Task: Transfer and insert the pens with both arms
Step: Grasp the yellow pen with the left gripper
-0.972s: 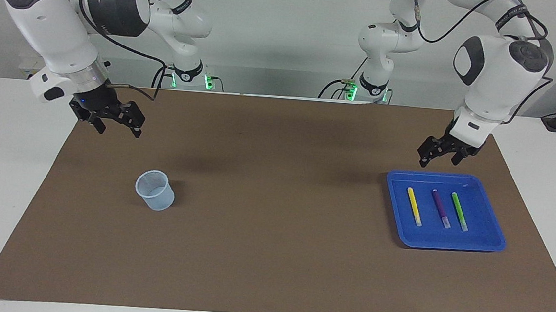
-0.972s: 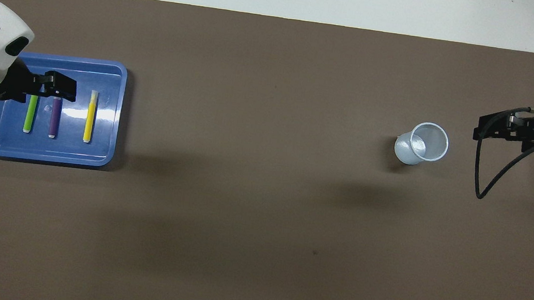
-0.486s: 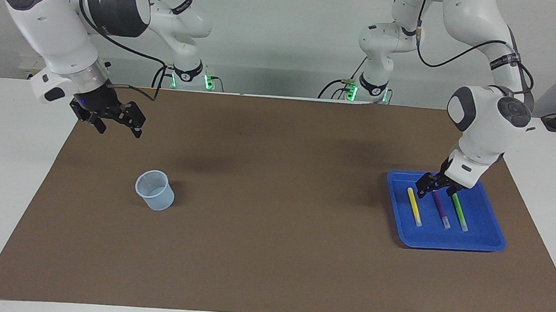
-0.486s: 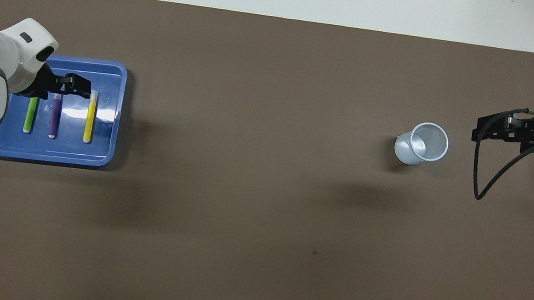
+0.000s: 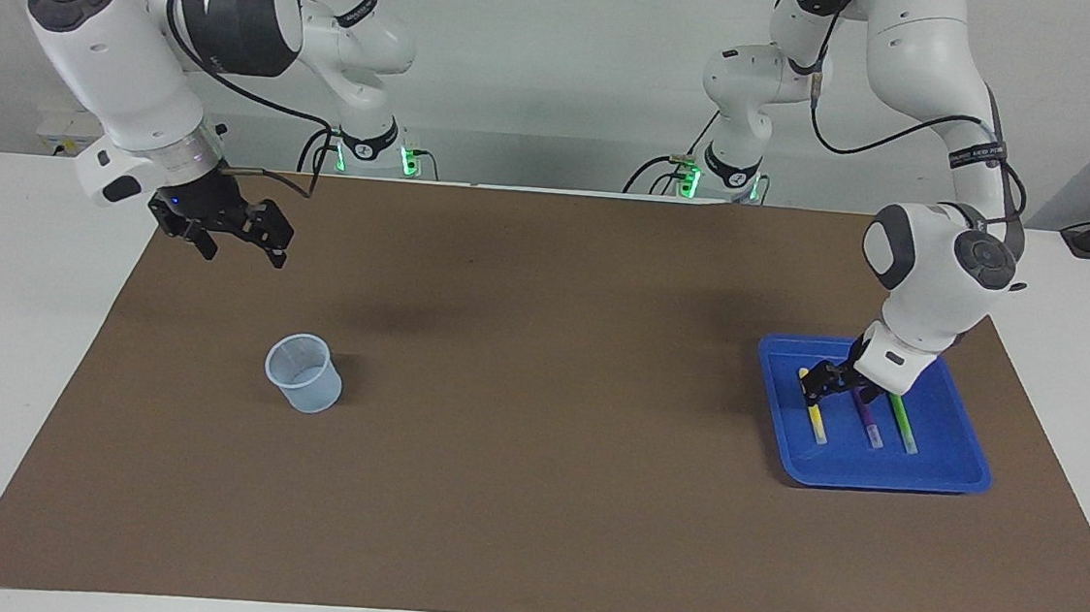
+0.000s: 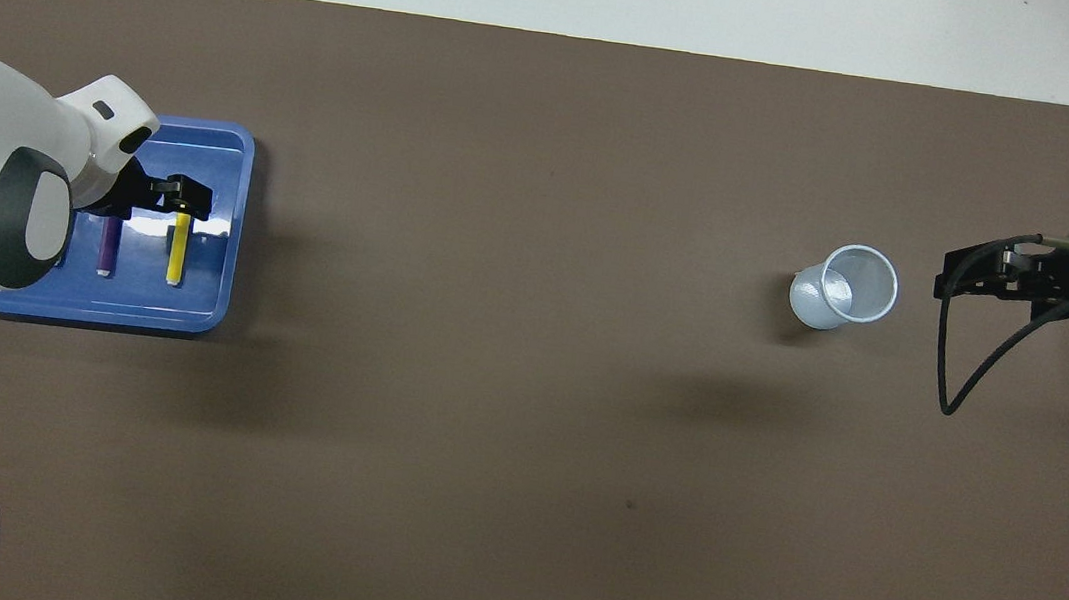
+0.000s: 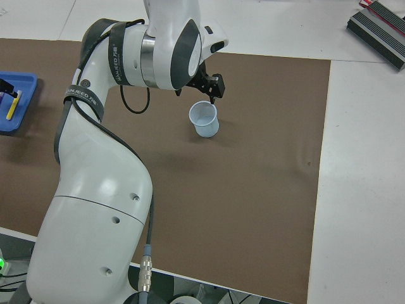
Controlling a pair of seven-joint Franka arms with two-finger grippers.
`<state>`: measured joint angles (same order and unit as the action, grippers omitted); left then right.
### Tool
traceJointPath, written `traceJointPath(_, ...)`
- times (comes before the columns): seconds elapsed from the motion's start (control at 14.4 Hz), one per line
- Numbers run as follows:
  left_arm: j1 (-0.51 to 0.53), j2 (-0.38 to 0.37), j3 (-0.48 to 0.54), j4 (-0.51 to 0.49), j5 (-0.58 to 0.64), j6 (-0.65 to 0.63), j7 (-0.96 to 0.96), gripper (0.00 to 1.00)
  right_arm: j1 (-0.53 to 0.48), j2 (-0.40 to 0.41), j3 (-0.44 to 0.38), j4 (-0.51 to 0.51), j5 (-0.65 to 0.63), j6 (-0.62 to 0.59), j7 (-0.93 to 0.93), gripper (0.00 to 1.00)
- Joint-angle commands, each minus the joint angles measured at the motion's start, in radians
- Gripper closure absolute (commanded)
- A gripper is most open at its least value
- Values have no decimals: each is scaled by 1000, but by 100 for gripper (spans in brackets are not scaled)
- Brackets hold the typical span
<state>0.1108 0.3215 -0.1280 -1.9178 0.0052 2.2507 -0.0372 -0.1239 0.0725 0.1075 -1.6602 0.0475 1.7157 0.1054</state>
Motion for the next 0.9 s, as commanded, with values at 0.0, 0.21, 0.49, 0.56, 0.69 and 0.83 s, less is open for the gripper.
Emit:
traceJointPath(0.0,1,-10,4,-55,-2,55,26,0,-5,-31,6,-36,-24,9,-12,0)
traceJointPath(0.21,0,-5,4,-56,-1,58,49,8,-5,-31,8,-36,-23,12,-15,0)
traceJointPath(0.49,-5,5,2,-67,-1,78,65,23,-3,-31,6,-36,-23,12,-4,0)
traceJointPath(0.56,-8,5,4,-67,-1,76,68,24,-5,-31,6,-36,-24,10,-4,0)
traceJointPath(0.69,-8,5,4,-67,-1,78,68,26,-3,-31,6,-36,-24,10,-4,0)
traceJointPath(0.83,-13,7,4,-67,-1,79,66,33,-5,-31,6,-36,-24,10,-4,0)
